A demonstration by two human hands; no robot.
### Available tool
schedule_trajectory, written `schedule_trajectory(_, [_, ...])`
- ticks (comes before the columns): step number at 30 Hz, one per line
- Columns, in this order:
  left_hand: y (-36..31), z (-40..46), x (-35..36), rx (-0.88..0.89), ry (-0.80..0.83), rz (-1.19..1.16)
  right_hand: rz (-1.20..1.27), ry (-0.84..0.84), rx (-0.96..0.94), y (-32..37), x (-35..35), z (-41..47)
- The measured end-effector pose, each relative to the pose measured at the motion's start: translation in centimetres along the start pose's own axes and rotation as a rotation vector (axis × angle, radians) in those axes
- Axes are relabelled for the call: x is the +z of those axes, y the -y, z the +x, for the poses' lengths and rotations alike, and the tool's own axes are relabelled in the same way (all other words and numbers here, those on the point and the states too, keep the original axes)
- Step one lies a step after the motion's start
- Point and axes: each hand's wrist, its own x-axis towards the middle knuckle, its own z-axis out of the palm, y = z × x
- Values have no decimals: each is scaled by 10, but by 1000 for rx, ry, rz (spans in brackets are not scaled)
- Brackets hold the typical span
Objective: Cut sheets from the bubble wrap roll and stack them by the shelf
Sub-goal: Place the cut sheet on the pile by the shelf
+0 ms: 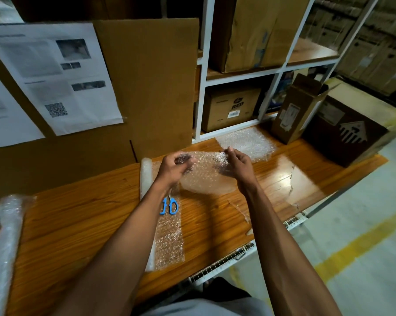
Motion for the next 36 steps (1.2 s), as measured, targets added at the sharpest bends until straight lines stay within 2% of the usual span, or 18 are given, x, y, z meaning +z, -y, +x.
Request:
schedule_trajectory(5, [1,6,7,-3,-69,-18,-39,77,99,1,-10,-4])
schedule_trajectory(10, [-3,15,17,-2,-21,-70,-5,24,78,2,-23,3])
schedule_trajectory(14, [-1,26,31,-78,-2,-60,59,26,91,3,-36,21])
schedule_trajectory(17, [5,42,46,-116,-67,-29,36,24,154,-4,-52,39])
schedule_trajectory(22, [11,78,82,-175,-164,-42,6,125,241,-19,-94,75])
schedule_trajectory(25, [21,102,103,-194,-231,51,-61,64,222,-25,-118,103])
schedule_trajectory(29, [17,129,137,-115,-304,120,-128,61,137,-28,-148,141])
schedule_trajectory(33, [11,155,173,-60,-263,205,-164,149,72,-32,-179,177])
schedule_trajectory(36, [19,174,191,-91,-244,240,-200,173,93,-38,-200,199])
